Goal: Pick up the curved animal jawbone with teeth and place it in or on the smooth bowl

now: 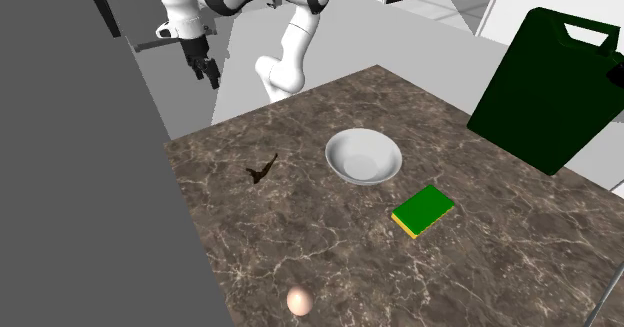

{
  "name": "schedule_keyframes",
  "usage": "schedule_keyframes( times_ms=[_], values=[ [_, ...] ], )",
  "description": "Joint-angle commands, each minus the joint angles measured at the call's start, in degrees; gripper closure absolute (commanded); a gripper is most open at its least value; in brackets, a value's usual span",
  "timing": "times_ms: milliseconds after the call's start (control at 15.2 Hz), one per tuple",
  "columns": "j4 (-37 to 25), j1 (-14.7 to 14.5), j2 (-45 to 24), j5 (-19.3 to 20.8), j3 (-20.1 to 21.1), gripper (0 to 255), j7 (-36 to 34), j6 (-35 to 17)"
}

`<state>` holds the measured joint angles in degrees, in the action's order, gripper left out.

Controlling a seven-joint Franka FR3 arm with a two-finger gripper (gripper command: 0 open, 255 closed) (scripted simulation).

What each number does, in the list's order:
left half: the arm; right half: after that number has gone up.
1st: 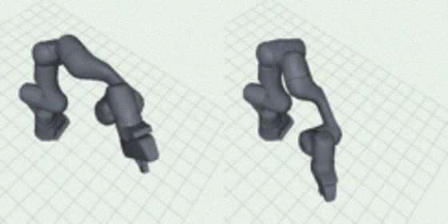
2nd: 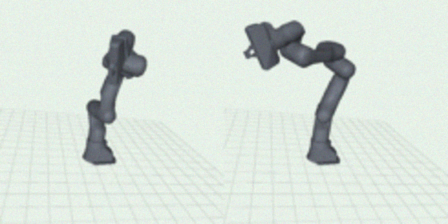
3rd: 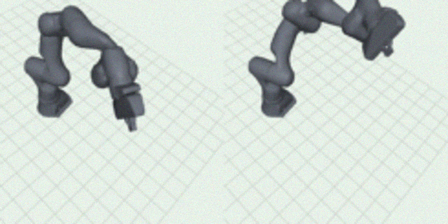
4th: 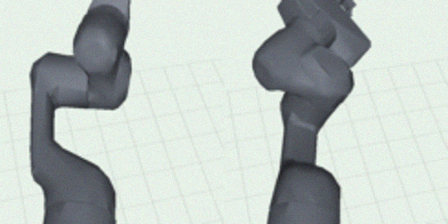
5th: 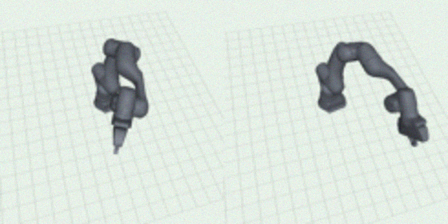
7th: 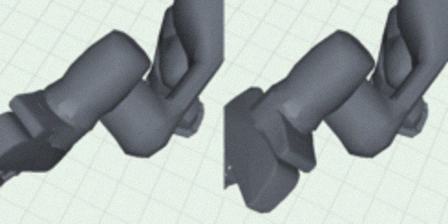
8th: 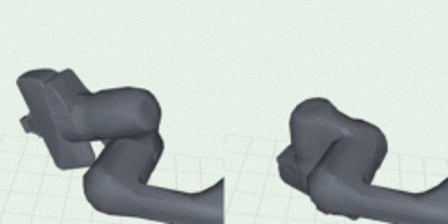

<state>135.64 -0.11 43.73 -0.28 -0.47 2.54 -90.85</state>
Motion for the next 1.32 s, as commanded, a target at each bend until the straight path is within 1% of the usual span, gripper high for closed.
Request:
schedule_keyframes(
  times_ms=[0,330,660,990,1254],
  values=[
    [0.00,0.00,0.00,0.00,0.00,0,0.00,0.00],
    [-1.80,-2.81,-3.80,-3.33,5.78,0,-4.81,-2.83],
    [-4.97,-5.13,-8.83,-5.68,11.48,0,-9.54,-5.65],
    [-9.48,-6.88,-14.95,-6.72,17.13,0,-14.39,-8.24],
    [-14.04,-7.93,-20.59,-6.37,21.66,0,-18.52,-9.97]
  ],
)
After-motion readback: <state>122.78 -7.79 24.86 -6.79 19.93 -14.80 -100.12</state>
